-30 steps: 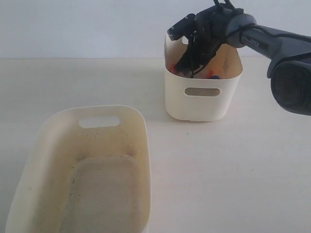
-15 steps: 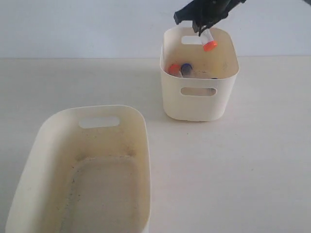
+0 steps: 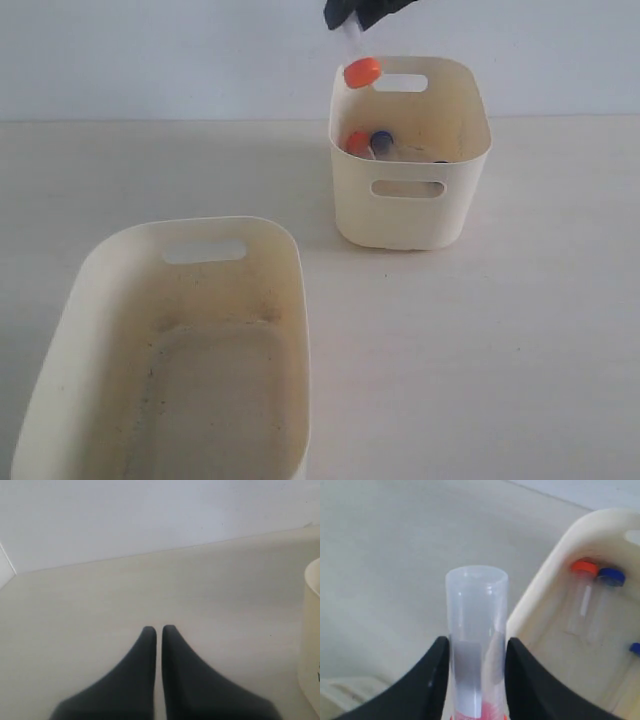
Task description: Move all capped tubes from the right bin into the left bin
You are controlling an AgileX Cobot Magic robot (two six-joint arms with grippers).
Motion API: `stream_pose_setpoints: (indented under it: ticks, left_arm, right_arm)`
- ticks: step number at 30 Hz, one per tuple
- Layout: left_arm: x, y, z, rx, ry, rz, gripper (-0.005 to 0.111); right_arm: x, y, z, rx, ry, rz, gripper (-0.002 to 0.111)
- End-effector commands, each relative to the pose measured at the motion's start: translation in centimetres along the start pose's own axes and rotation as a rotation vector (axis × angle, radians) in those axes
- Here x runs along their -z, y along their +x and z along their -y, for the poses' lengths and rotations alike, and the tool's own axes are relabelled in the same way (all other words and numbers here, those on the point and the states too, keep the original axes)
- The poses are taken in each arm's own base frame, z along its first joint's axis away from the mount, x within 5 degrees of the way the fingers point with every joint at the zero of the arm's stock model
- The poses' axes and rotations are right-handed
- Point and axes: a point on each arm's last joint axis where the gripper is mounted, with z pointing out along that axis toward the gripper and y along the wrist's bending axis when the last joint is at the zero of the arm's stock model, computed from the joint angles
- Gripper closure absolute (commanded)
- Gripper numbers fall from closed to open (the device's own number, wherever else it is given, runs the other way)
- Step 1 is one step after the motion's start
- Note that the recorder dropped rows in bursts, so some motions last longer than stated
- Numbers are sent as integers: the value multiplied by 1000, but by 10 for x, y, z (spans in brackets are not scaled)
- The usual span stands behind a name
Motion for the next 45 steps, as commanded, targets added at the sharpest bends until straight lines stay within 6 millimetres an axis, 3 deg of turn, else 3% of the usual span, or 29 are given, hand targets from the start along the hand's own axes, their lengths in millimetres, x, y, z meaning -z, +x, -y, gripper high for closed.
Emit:
stream_pose_setpoints:
  ticks: [1,3,9,14,15,17,20,21,22,24,29,32,34,36,39,41,45]
  left_arm:
    - [1,-3,0,13,-1,21,102]
    - [1,-3,0,13,-1,21,102]
    - [1,-3,0,13,-1,21,102]
    - [1,-3,0,13,-1,21,102]
    - [1,-3,0,13,-1,21,102]
    - [1,-3,0,13,-1,21,102]
    - [1,-3,0,13,-1,21,102]
    - [1,-3,0,13,-1,21,102]
    - [1,-3,0,13,-1,21,102]
    - [1,-3,0,13,-1,21,102]
    - [1,-3,0,13,-1,21,102]
    - [1,-3,0,13,-1,21,102]
    - [1,-3,0,13,-1,21,102]
    - [1,-3,0,13,-1,21,102]
    - [1,-3,0,13,-1,21,102]
    - [1,-3,0,13,-1,21,102]
    - [1,-3,0,13,-1,21,102]
  right_arm:
    - [15,29,-33,73,-47,-79,108]
    - [16,49,-47,90,-70,-139,108]
    - [5,103,-97,79,-196,-94,108]
    - [-20,145,-132,107,-228,-166,107]
    - [-25,152,-136,114,-229,-177,103]
    - [-33,160,-145,120,-236,-185,86]
    - [-43,165,-150,123,-237,-190,43]
    - [-45,164,-150,113,-234,-185,34]
    - [-48,163,-149,97,-230,-175,28]
    - [-49,161,-149,91,-227,-149,32]
    - [-34,135,-128,50,-192,22,71]
    - [-19,107,-92,3,-123,146,97]
    - [-6,87,-64,-8,-66,222,107]
    - [4,71,-40,-15,-5,291,108]
    - [5,53,-5,-33,79,329,98]
    - [-8,44,15,-72,102,315,92]
    - [-45,34,46,-126,139,227,92]
